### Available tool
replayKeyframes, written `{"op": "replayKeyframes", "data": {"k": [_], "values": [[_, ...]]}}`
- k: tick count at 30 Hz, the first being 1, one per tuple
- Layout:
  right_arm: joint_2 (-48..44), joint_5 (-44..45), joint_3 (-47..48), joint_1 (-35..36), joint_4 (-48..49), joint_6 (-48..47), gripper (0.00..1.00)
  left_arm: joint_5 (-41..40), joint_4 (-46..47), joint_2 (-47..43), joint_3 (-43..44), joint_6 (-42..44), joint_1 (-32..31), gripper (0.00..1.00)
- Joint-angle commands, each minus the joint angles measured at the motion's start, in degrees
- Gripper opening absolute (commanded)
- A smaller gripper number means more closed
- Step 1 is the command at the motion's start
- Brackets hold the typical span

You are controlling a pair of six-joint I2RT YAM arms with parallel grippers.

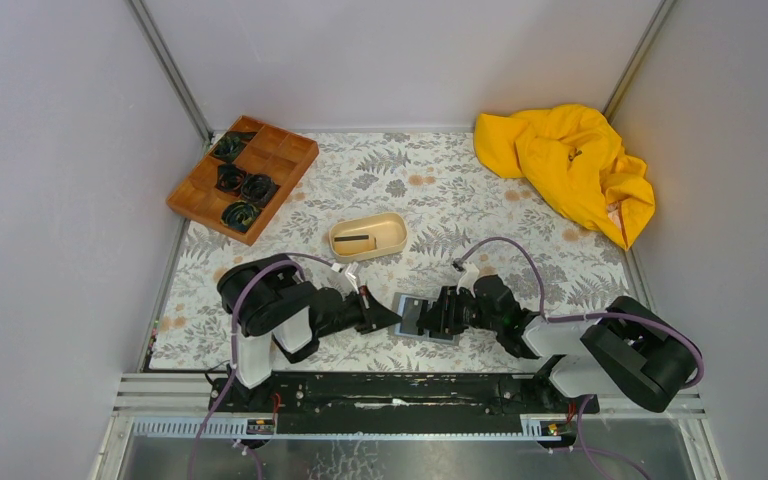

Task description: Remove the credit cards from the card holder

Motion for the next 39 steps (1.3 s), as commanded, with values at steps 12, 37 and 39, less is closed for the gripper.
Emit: {"op": "replayKeyframes", "data": {"k": [12, 37, 39], "values": [[3.03, -5.39, 1.39, 0.38, 13.83, 4.11, 0.3, 1.49, 0.04, 2.47, -0.36, 0.5, -0.03, 0.0], [-10.11, 0.6, 9.9, -0.87, -18.35, -6.61, 0.0, 2.9, 3.37, 3.18, -1.45, -1.34, 1.0, 0.0], [-11.43, 1.2, 9.86, -1.41, -20.53, -7.06, 0.0, 2.77, 3.74, 3.27, -1.62, -1.34, 1.0, 0.0]]}}
